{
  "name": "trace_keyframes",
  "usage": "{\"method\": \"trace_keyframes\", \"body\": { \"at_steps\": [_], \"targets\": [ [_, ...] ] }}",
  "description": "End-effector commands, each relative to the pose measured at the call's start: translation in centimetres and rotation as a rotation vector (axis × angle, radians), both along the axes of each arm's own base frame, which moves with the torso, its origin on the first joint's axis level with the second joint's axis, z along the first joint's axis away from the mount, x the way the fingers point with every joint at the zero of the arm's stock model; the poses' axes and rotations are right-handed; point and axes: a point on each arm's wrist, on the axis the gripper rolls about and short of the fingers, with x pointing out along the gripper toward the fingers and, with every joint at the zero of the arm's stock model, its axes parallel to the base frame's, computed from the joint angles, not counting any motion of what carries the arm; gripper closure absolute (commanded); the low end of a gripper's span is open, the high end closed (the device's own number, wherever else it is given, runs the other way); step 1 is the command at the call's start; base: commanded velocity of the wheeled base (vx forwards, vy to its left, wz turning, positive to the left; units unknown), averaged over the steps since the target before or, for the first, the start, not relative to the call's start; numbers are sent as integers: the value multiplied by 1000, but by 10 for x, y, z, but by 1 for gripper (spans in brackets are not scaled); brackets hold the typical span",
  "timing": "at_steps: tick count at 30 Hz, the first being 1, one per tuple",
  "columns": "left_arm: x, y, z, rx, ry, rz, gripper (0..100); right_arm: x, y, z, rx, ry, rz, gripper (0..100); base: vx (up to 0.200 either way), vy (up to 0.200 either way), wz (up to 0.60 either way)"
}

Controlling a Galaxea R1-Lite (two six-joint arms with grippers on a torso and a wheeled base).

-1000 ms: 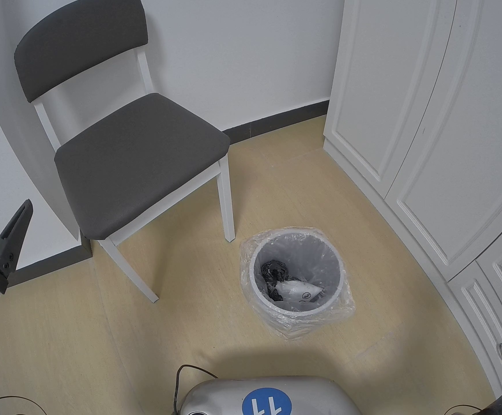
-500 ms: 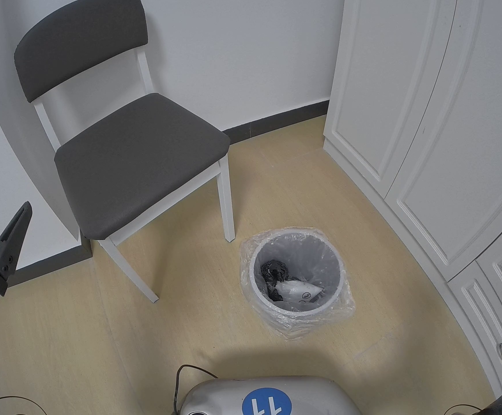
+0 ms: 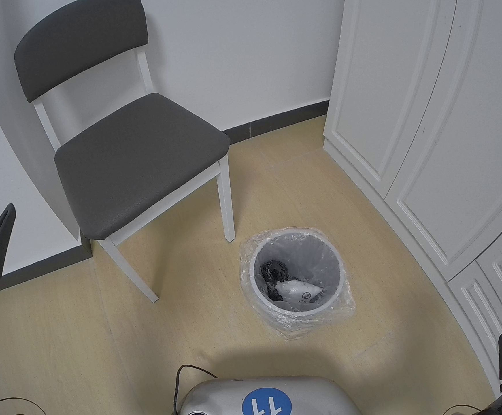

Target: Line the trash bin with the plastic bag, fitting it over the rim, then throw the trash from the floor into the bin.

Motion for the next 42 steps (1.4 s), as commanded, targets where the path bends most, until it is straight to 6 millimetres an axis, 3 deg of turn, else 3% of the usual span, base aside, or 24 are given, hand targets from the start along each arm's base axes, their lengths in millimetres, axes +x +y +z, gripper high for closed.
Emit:
{"method": "trace_keyframes", "body": {
  "at_steps": [1,5,9,20,28,29,36,42],
  "targets": [
    [-5,4,5,-9,-36,39,0,0,0,-5,2,5,3,0,0,0,0],
    [-7,7,21,-15,-87,90,0,0,0,-5,16,4,4,0,0,0,0],
    [-10,9,21,-16,-93,113,0,0,0,-8,-29,29,18,0,0,0,0],
    [-61,17,-11,-2,-43,183,0,0,2,-12,-74,76,80,0,0,0,0],
    [-87,18,-27,-9,-56,242,0,1,2,-12,-69,75,80,0,0,0,0],
    [-95,18,-37,-11,-49,251,0,1,2,-12,-69,75,80,0,0,0,0],
    [-110,18,-76,-44,15,233,0,1,2,-12,-68,75,80,0,0,0,0],
    [-112,18,-87,-47,39,232,0,0,2,-12,-68,74,80,0,0,0,0]
  ]
}}
